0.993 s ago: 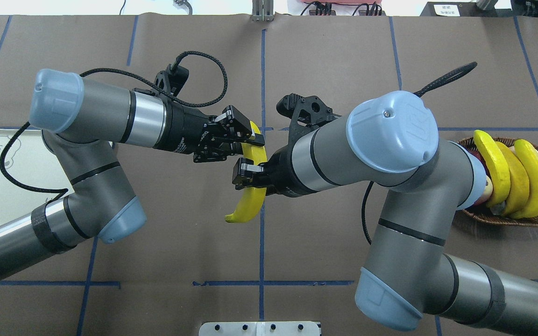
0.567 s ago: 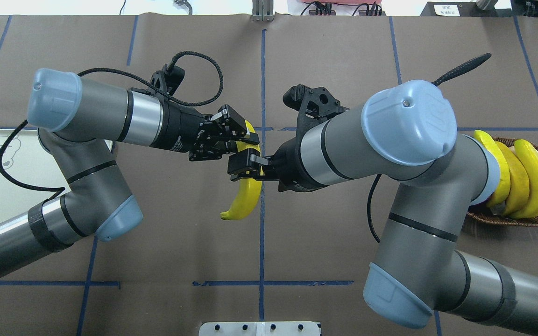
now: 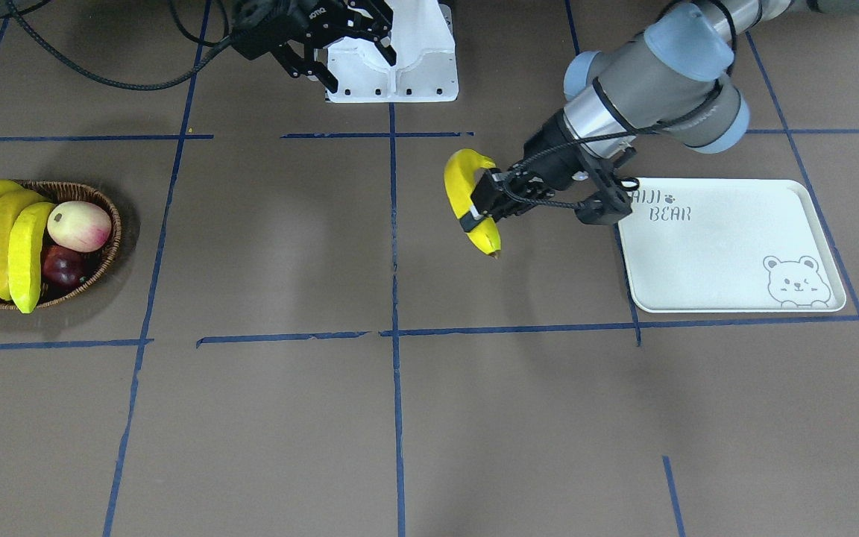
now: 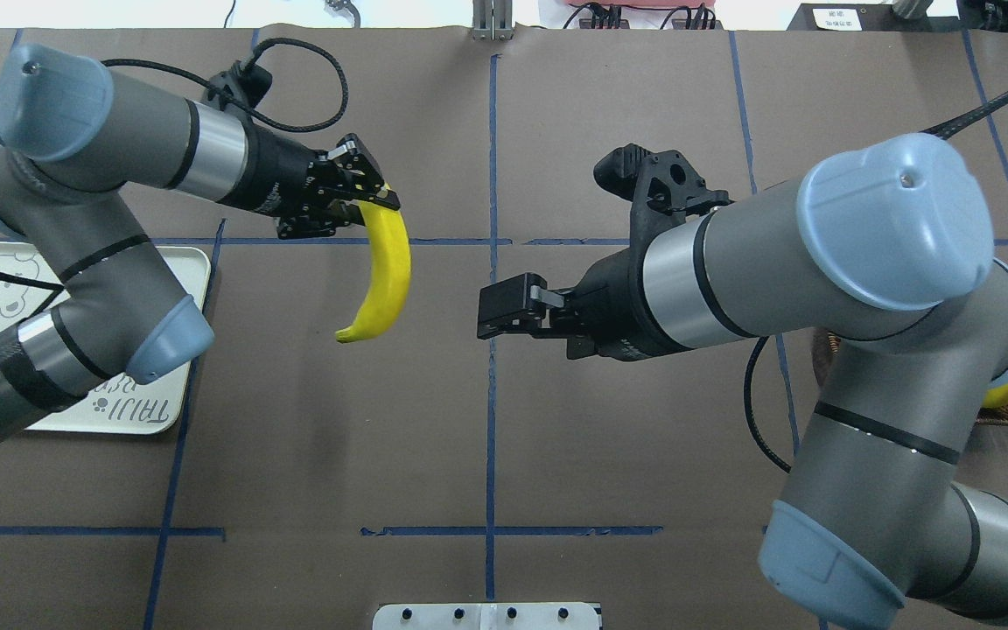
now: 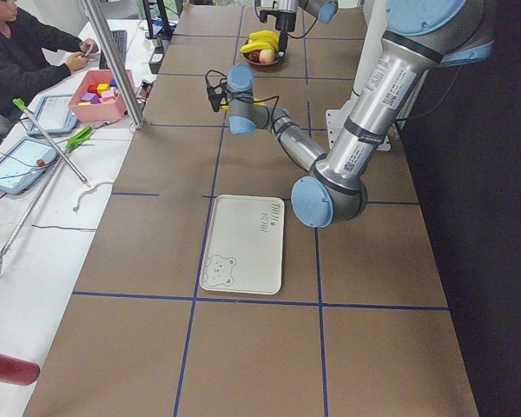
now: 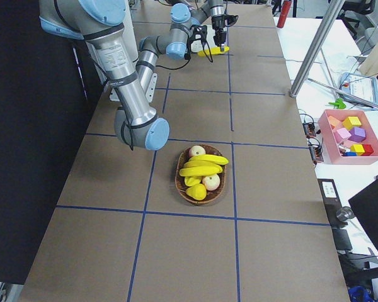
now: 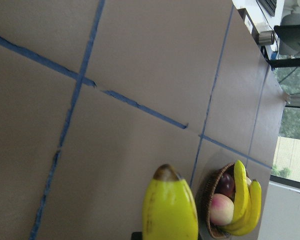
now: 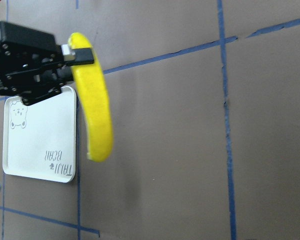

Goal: Transfer all bananas from basket to plate

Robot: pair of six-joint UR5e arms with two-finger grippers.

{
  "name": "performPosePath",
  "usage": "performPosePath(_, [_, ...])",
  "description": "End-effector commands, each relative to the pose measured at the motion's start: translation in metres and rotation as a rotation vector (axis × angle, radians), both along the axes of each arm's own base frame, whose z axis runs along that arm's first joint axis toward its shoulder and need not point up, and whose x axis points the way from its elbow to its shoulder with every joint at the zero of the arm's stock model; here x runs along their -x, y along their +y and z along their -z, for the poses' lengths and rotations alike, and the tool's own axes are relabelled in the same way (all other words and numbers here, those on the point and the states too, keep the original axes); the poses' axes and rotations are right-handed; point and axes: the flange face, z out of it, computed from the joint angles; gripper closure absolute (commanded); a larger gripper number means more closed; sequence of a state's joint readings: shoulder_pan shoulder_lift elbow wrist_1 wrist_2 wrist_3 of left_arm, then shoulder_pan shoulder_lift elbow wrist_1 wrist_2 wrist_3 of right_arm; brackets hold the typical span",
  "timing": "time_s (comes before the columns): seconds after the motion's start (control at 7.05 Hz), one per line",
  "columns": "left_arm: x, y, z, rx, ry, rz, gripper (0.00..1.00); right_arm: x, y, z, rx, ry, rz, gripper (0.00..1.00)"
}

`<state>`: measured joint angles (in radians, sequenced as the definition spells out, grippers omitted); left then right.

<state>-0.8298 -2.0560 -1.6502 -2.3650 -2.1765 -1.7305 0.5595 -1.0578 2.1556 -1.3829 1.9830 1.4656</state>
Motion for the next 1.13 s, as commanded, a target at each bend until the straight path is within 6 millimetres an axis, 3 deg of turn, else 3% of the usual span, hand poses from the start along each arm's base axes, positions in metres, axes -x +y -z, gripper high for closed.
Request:
performPosePath(0.0, [0.073, -0.012, -0.120, -0.038, -0.209, 0.012, 1.00, -0.022, -0.029, -0.030, -0.025, 0.125, -0.035, 0.00])
performPosePath(0.14, [0.112, -0.003, -0.176, -0.027, -0.281, 0.026, 1.00, -0.022, -0.035, -0.051, -0.062, 0.214, -0.010, 0.00])
performPosePath(0.28, [0.153, 0.005, -0.221, -0.065, -0.353, 0.030, 1.00, -0.032, -0.046, -0.072, -0.093, 0.259, -0.007, 0.00])
performPosePath(0.43, [0.180, 0.022, -0.272, -0.105, -0.440, -0.009, 1.00, -0.048, -0.059, -0.097, -0.135, 0.314, 0.000, 0.00])
performPosePath(0.57, [0.198, 0.029, -0.303, -0.123, -0.518, -0.059, 1.00, -0.058, -0.067, -0.114, -0.164, 0.356, 0.014, 0.00])
performPosePath(0.99, [0.206, 0.045, -0.340, -0.063, -0.571, -0.098, 1.00, -0.059, -0.068, -0.115, -0.161, 0.362, 0.012, 0.00])
